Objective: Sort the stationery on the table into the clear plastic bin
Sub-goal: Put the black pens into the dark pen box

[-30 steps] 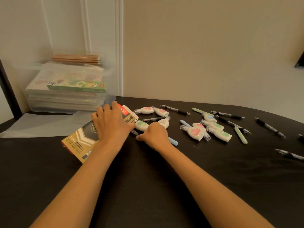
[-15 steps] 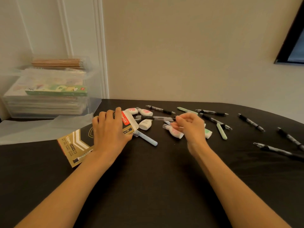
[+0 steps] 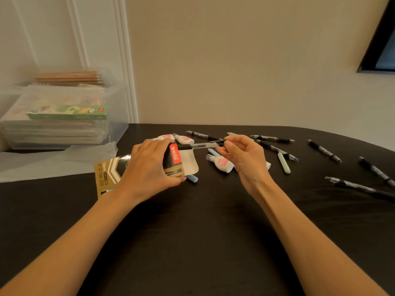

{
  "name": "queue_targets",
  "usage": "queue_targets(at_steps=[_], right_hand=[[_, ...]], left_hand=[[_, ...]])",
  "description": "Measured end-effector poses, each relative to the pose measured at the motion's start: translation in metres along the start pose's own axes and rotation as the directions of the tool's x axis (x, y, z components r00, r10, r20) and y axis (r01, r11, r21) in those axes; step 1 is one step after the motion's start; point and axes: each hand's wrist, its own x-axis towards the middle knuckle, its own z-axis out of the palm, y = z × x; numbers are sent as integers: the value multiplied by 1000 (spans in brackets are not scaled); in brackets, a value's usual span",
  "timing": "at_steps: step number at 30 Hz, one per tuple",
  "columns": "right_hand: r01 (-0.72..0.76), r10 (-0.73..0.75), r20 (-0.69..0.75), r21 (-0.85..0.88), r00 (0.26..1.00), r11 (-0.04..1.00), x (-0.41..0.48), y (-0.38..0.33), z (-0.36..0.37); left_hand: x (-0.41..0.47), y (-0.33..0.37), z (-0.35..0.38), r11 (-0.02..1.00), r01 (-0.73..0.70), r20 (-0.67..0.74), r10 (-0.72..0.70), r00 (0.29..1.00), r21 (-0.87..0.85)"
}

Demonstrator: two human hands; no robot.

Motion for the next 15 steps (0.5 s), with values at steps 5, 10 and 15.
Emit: queue_targets(at_steps=[5, 10, 15], right_hand=[[74, -44, 151, -199, 988, 977, -8, 2, 9], [224, -87, 267, -539, 960, 812, -13, 5, 21], [321, -103, 371, -593, 923, 739, -13, 10, 26]], left_hand=[[-2, 1, -2, 994, -93, 83, 98, 992, -64], [-2, 3, -2, 984, -113, 88, 126, 988, -139], [-4, 6, -1, 973, -154, 43, 164, 986, -169]])
